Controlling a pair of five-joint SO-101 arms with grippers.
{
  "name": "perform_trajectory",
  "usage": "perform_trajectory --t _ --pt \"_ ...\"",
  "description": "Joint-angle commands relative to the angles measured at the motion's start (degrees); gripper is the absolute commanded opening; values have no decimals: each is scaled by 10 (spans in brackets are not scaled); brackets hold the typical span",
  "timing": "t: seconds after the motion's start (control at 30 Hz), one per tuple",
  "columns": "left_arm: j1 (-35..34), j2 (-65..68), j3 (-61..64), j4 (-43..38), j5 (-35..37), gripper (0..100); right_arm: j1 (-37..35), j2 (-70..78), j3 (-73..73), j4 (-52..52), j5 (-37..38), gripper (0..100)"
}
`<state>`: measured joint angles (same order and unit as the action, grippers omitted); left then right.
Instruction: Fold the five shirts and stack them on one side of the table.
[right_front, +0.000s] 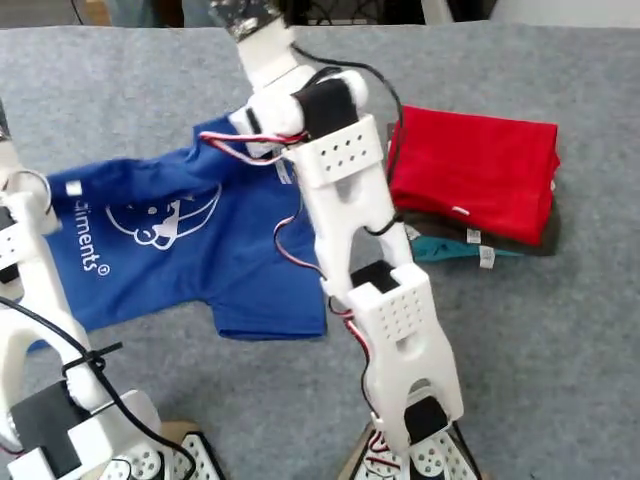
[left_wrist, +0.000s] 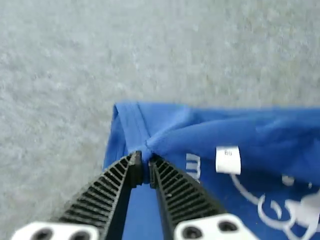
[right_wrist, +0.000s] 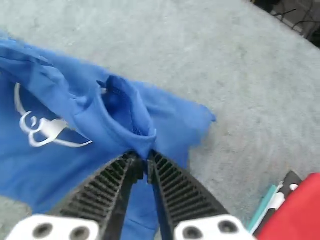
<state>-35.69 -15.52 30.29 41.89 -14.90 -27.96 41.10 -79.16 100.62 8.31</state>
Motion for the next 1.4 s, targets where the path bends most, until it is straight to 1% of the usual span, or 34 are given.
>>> perform_trajectory --t 0.0,0.07,0.2,0.3,0.4,0.6,0.83,0.97,1.07,1.3,1.37 --pt "-16 -23 -24 69 -50 29 -15 -12 16 8 -1 13" --pt "-28 -23 0 62 -55 29 -18 -12 52 8 -1 13" --pt "-59 -22 65 6 -61 29 -18 -36 139 7 -23 13" --pt "-61 -22 142 -58 -127 29 -18 -54 216 6 -18 13" --pt "-68 -24 186 -117 -167 29 -15 -66 267 -4 -18 13" --pt "-103 -22 183 -116 -204 29 17 -87 287 -10 -18 13" --pt "-109 -22 207 -116 -227 29 17 -94 298 5 -9 13" --pt "-97 -23 223 -116 -251 29 18 -117 378 3 -7 13" --pt "-97 -23 225 -116 -265 29 15 -167 444 -11 -7 13" --pt "-111 -28 220 -115 -267 29 18 -296 645 -102 -12 13" --pt "-120 -28 220 -115 -268 29 18 -323 713 -141 -36 13"
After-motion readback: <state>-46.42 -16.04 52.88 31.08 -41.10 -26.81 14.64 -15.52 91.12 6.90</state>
